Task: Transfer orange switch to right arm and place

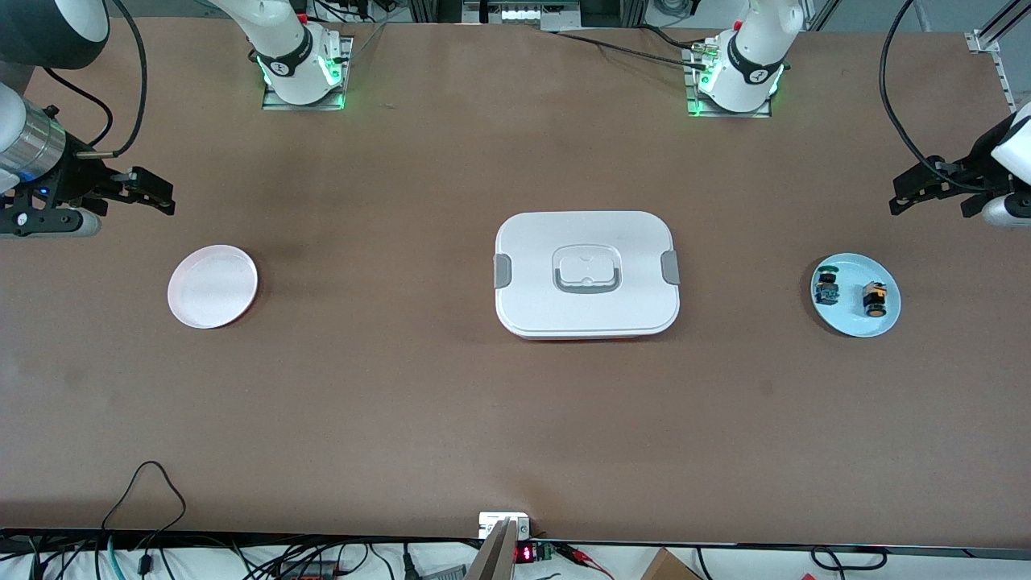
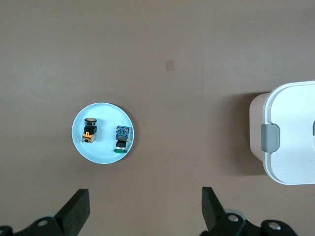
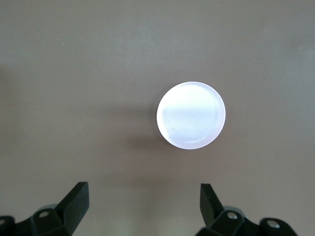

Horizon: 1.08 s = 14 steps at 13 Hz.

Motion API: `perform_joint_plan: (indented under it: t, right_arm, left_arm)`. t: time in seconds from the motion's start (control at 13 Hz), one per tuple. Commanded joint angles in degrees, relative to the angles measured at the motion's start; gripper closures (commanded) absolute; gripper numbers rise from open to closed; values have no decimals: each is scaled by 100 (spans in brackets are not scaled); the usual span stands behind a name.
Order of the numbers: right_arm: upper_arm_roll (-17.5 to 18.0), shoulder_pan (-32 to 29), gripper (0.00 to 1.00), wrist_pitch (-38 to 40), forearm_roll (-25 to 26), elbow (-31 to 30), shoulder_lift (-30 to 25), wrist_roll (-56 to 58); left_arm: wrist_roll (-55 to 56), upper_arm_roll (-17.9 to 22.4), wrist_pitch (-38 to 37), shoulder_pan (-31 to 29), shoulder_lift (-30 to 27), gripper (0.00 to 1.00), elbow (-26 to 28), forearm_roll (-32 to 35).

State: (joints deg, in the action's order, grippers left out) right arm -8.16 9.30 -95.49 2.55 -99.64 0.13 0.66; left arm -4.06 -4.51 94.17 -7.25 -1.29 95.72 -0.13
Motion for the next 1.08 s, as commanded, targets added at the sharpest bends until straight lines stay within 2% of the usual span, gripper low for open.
perform_joint_plan:
  t: [0.0, 0.15, 0.46, 0.85, 1.0]
  right_arm:
    - [-36, 2, 0, 66, -44, 49, -65, -31]
    - [-28, 19, 0, 48, -44, 41, -65, -31]
    - [-19, 37, 0, 48, -1, 41, -48, -14]
    - [-19, 28, 0, 31, 17, 41, -48, -5]
    - [-19, 37, 0, 13, 17, 41, -39, -14]
  left_arm:
    - [-95, -32, -215, -30, 94, 0, -212, 93]
    - [-69, -32, -268, -30, 94, 0, -229, 84]
    - [-130, -76, -715, 40, 419, 0, -730, 391]
    - [-200, -76, -848, 40, 524, 0, -240, 391]
    - [-1196, -76, -639, 5, 647, 1, 77, 356]
